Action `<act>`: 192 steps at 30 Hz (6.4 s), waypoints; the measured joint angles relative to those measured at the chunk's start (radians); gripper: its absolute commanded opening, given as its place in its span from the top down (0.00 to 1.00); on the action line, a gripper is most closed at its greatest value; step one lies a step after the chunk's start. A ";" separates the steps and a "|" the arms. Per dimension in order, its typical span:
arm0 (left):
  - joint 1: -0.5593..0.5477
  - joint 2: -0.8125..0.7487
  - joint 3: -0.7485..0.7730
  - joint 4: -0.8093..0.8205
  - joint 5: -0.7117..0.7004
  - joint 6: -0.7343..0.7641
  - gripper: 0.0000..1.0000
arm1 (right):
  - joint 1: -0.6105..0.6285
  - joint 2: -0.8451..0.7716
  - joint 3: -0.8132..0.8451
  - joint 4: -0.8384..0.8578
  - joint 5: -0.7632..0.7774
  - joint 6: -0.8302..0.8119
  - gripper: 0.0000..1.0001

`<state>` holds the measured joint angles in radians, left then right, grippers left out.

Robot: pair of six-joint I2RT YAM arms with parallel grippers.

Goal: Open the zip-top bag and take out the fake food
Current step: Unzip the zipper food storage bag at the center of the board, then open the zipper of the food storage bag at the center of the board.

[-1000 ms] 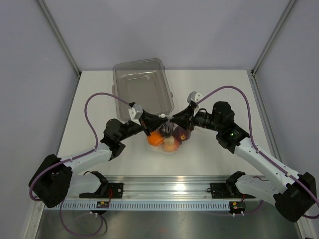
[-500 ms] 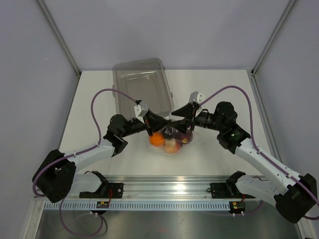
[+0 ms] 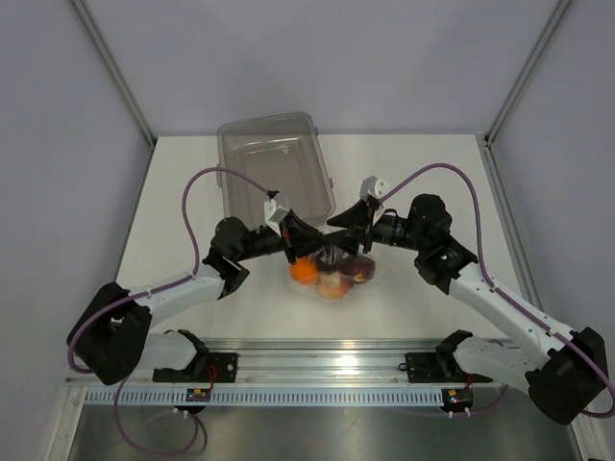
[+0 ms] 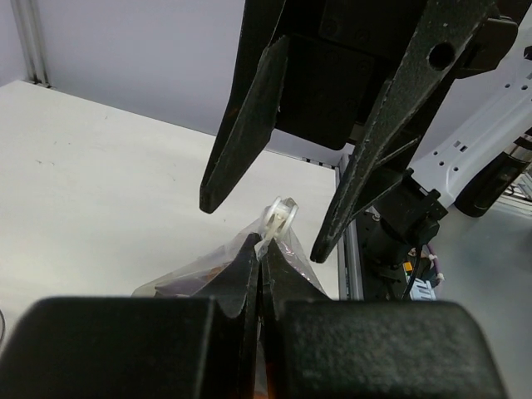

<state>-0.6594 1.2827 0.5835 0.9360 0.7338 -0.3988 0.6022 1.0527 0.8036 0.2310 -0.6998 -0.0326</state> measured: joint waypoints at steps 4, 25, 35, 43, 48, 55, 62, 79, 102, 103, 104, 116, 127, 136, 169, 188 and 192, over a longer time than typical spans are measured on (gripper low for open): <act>0.000 0.000 0.000 0.000 0.008 -0.011 1.00 | 0.000 0.005 0.000 0.003 0.000 -0.001 0.64; 0.000 -0.090 0.000 -0.160 -0.128 0.006 1.00 | 0.000 0.024 0.008 0.003 0.002 0.002 0.98; 0.006 -0.167 -0.018 -0.226 -0.228 -0.021 1.00 | 0.000 0.029 0.008 0.003 0.027 -0.014 0.99; 0.075 -0.244 -0.070 -0.240 -0.291 -0.079 1.00 | 0.000 0.062 0.007 -0.006 0.052 -0.024 0.99; 0.125 -0.281 -0.093 -0.257 -0.312 -0.114 1.00 | 0.000 0.098 0.007 -0.010 0.055 -0.027 1.00; 0.143 -0.395 -0.103 -0.371 -0.388 -0.138 1.00 | 0.000 0.112 0.007 -0.011 0.054 -0.031 1.00; 0.149 -0.538 -0.103 -0.515 -0.463 -0.151 1.00 | 0.000 0.125 0.007 -0.010 0.052 -0.032 1.00; 0.157 -0.764 -0.060 -0.830 -0.698 -0.152 1.00 | 0.002 0.164 0.007 -0.012 0.053 -0.046 1.00; 0.159 -0.930 -0.051 -0.957 -0.930 -0.157 1.00 | 0.002 0.187 0.007 -0.028 0.063 -0.069 0.78; 0.160 -0.929 -0.051 -0.957 -0.930 -0.157 1.00 | 0.002 0.187 0.007 -0.030 0.063 -0.069 0.68; 0.160 -0.928 -0.052 -0.953 -0.928 -0.156 1.00 | 0.002 0.187 0.007 -0.034 0.063 -0.068 0.60; 0.170 -0.790 -0.136 -0.746 -0.771 -0.164 1.00 | 0.001 0.132 -0.001 -0.035 0.092 -0.049 0.30; 0.170 -0.762 -0.137 -0.621 -0.606 -0.163 1.00 | 0.001 0.077 -0.052 0.056 0.237 0.006 0.26; 0.170 -0.710 -0.159 -0.528 -0.529 -0.165 1.00 | 0.001 0.016 -0.114 0.117 0.309 0.020 0.23; 0.150 -0.528 -0.231 -0.336 -0.461 -0.159 1.00 | 0.001 0.133 0.059 -0.100 0.523 0.268 0.34; 0.108 -0.537 -0.231 -0.345 -0.518 -0.078 1.00 | 0.001 0.220 0.339 -0.593 0.487 0.664 0.24; 0.087 -0.557 -0.231 -0.364 -0.551 -0.052 1.00 | 0.001 0.224 0.314 -0.602 0.476 0.784 0.32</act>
<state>-0.5728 0.7261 0.3523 0.5724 0.1829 -0.4507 0.6033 1.2762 1.1175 -0.3706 -0.2241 0.7509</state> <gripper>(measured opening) 0.004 0.728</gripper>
